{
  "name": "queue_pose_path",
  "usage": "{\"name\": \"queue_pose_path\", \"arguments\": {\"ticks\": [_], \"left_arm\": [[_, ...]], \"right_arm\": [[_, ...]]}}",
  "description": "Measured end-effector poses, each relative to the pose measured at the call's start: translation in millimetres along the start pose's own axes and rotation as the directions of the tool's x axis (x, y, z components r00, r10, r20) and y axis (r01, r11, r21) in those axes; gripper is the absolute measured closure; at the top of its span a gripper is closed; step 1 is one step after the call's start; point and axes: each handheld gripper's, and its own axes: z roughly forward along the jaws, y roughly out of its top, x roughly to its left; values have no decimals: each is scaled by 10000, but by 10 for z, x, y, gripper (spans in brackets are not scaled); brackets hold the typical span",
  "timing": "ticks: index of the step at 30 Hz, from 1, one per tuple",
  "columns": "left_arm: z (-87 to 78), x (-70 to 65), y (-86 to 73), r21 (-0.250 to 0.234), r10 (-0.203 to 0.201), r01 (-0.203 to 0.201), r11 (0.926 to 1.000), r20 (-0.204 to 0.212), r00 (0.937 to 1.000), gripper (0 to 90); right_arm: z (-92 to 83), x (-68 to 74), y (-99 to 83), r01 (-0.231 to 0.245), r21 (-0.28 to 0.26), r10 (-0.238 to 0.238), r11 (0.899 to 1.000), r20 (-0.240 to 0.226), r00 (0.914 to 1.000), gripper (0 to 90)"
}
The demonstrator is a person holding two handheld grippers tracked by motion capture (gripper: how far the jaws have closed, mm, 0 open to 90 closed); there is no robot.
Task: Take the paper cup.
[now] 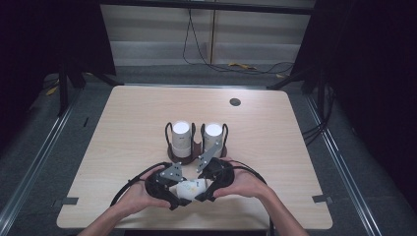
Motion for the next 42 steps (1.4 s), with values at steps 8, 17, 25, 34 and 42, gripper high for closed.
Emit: {"name": "queue_pose_path", "arguments": {"ticks": [8,17,25,34,42], "left_arm": [[10,1,-51,-12,168,-168,9999,153,9997,236],[-25,30,-87,-398,-236,248,9989,304,9993,159],[-85,103,-119,-1023,-686,701,9923,177,9975,157],[-183,200,-169,-2071,-1441,1478,9671,328,9890,155],[-252,248,-204,-2729,-1945,1858,9439,-51,9809,155]], "right_arm": [[1,40,-2,389,39,-389,9992,-114,9992,352],[-51,61,-4,482,-287,-486,9984,-158,9987,366],[-112,49,-23,299,-652,-284,9974,246,9993,370],[-203,19,-76,-256,-1518,340,9881,527,9980,373],[-194,-10,-201,-906,-2190,1091,9715,737,9913,373]]}}
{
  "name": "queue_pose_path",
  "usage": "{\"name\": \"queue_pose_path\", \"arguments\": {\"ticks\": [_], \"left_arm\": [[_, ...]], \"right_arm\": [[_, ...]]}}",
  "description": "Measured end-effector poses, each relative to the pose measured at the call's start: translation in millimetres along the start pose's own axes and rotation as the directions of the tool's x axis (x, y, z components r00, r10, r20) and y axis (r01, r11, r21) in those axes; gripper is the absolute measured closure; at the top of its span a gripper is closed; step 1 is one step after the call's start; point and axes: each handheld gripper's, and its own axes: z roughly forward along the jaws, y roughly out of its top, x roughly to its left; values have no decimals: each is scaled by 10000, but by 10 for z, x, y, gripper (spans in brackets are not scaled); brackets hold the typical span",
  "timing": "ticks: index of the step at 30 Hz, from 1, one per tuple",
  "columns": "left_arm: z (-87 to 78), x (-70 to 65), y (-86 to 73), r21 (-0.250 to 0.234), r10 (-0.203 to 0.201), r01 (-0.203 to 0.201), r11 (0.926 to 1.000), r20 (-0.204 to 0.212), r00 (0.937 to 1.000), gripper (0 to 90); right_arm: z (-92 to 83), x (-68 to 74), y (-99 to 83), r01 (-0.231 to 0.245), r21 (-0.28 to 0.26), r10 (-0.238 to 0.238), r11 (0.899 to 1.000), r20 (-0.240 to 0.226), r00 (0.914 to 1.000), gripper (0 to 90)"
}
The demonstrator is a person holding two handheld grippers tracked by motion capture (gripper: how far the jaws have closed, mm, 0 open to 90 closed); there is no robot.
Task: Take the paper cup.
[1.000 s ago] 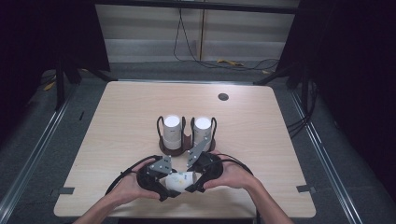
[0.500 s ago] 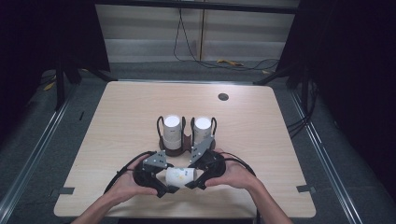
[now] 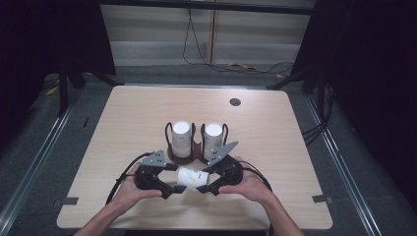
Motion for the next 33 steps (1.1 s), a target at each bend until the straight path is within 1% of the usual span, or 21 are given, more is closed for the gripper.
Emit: {"name": "queue_pose_path", "arguments": {"ticks": [2,5,7,8,9,10,12,13,14,16,17,19,22,24,26,27,28,29,30,32,33], "left_arm": [[-15,14,1,-107,-130,130,9999,-35,9999,155],[-46,19,11,-352,-317,312,9989,-142,9994,156],[-77,27,25,-486,-247,238,9985,-167,9996,156],[-93,32,38,-538,-244,232,9983,-219,9995,156],[-125,45,73,-739,-346,329,9967,-229,9991,156],[-125,45,73,-739,-346,329,9967,-229,9991,155],[-150,64,120,-923,-298,276,9953,-222,9993,155],[-159,69,145,-988,-146,111,9950,-354,9993,156],[-162,71,176,-975,-110,62,9952,-487,9988,156],[-170,88,236,-899,-144,105,9959,-430,9990,157],[-173,90,253,-1075,-156,107,9942,-449,9989,157],[-179,90,276,-1091,-155,112,9940,-387,9991,157],[-176,83,246,-1407,-373,329,9895,-289,9989,157],[-168,86,201,-1482,-434,389,9882,-272,9987,157],[-157,76,179,-1138,-267,186,9933,-709,9971,155],[-166,86,167,-1126,-273,202,9934,-621,9977,156],[-176,95,159,-1262,-379,317,9915,-469,9982,155],[-186,103,156,-1295,-398,345,9910,-382,9985,155],[-191,106,152,-1342,-418,366,9903,-360,9985,155],[-196,107,149,-1387,-508,444,9893,-427,9978,155],[-195,111,146,-1392,-544,493,9890,-334,9980,155]], "right_arm": [[-26,-6,-11,-91,-165,93,9998,116,9999,373],[-61,-18,-38,-440,-546,453,9975,232,9987,373],[-65,-32,-83,-716,-857,734,9937,180,9971,373],[-65,-35,-100,-800,-889,824,9928,243,9963,374],[-74,-43,-125,-929,-1045,967,9902,323,9948,374],[-74,-43,-125,-929,-1045,967,9902,323,9948,374],[-85,-52,-136,-1024,-1252,1082,9868,410,9933,374],[-93,-56,-138,-1098,-1386,1168,9842,431,9922,374],[-100,-60,-139,-1158,-1502,1226,9818,363,9918,374],[-110,-61,-139,-1218,-1724,1317,9775,475,9901,374],[-110,-61,-139,-1218,-1724,1317,9775,475,9901,374],[-108,-57,-147,-1248,-1848,1363,9748,507,9894,374],[-104,-49,-162,-1327,-2110,1472,9684,546,9876,374],[-110,-45,-166,-1356,-2302,1513,9637,520,9871,374],[-113,-46,-172,-1487,-2495,1658,9569,489,9849,374],[-112,-50,-180,-1554,-2596,1727,9531,450,9839,373],[-111,-54,-191,-1615,-2676,1790,9499,422,9829,373],[-107,-54,-200,-1672,-2733,1843,9473,380,9821,373],[-104,-54,-207,-1683,-2743,1866,9468,418,9815,373],[-95,-58,-220,-1744,-2876,1914,9417,316,9810,374],[-91,-58,-224,-1796,-2936,1957,9389,261,9803,374]]}}
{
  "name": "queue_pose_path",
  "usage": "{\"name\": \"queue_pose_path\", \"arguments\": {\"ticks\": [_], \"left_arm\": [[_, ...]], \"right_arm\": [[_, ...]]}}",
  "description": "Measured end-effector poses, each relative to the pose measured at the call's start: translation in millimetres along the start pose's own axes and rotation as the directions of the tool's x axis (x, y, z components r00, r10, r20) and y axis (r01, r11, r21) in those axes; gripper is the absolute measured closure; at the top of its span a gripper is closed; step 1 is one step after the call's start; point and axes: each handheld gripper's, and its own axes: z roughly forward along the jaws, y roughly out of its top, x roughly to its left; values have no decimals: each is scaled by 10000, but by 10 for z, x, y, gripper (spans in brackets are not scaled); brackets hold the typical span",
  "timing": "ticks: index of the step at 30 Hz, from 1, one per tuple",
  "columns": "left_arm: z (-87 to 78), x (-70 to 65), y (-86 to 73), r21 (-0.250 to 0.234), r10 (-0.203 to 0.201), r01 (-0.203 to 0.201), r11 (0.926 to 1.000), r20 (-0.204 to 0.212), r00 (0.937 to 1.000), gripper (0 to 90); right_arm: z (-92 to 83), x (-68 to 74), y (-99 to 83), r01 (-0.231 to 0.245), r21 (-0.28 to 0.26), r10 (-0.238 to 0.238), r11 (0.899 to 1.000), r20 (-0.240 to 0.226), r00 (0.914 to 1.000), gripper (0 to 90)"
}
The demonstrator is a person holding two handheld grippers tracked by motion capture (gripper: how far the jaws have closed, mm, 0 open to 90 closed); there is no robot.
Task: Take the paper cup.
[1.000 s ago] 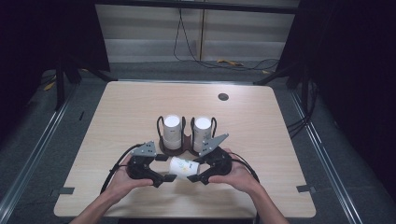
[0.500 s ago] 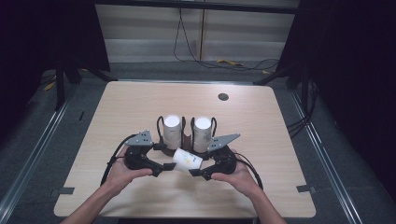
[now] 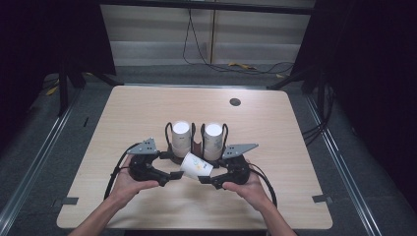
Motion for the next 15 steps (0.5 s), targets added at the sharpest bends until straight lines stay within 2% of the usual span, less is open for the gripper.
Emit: {"name": "queue_pose_path", "arguments": {"ticks": [7,15], "left_arm": [[1,-22,-10,-149,82,-75,9999,482,9988,168],[-8,-9,-13,-567,-179,224,9981,788,9967,181]], "right_arm": [[17,18,-30,-126,-439,120,9990,-126,9998,374],[23,33,-27,-111,-658,70,9978,-615,9981,374]]}}
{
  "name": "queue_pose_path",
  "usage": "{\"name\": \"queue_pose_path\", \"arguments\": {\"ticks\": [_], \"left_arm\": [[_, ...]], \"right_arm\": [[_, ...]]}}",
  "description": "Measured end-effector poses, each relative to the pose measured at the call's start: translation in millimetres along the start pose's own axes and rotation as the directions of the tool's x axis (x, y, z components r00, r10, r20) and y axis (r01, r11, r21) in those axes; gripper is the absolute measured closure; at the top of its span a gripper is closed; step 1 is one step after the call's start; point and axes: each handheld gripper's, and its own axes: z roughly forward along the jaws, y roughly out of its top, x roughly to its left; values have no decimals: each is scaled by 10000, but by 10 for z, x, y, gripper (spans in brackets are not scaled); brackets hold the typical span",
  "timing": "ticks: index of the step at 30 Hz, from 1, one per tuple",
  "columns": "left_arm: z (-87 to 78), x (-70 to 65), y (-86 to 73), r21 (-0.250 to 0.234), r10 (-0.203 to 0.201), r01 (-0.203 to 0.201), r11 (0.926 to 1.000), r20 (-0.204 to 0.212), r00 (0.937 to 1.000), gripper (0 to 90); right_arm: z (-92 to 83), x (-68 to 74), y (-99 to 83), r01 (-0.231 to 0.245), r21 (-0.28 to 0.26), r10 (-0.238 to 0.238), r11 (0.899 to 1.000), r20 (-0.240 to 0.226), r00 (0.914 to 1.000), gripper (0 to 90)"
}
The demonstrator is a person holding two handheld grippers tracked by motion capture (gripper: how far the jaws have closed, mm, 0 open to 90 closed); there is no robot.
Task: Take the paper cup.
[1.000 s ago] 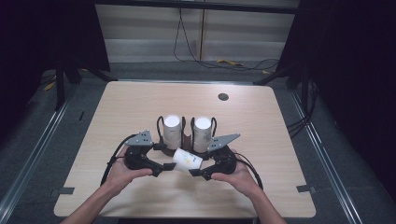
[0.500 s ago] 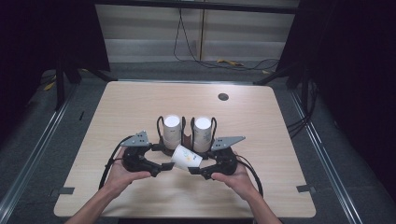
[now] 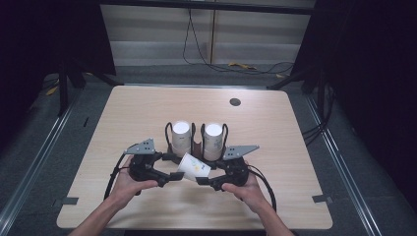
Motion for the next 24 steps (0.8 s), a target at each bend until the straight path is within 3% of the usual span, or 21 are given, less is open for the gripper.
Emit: {"name": "queue_pose_path", "arguments": {"ticks": [9,11,16,19,24], "left_arm": [[36,-10,-16,59,36,-35,10000,-66,10000,178],[44,-8,-19,90,-105,105,9999,7,9999,156],[46,-20,-5,3,42,-42,10000,108,9999,151],[44,-44,17,64,275,-275,9996,-36,9996,122],[29,-59,31,-168,254,-251,9995,166,9995,130]], "right_arm": [[3,8,13,72,-132,-74,9999,-181,9998,376],[9,8,11,63,-126,-66,9999,-273,9996,375],[22,18,28,227,-196,-234,9996,-376,9990,376],[27,24,42,272,-232,-283,9994,-464,9985,376],[21,39,61,399,-362,-419,9985,-578,9974,376]]}}
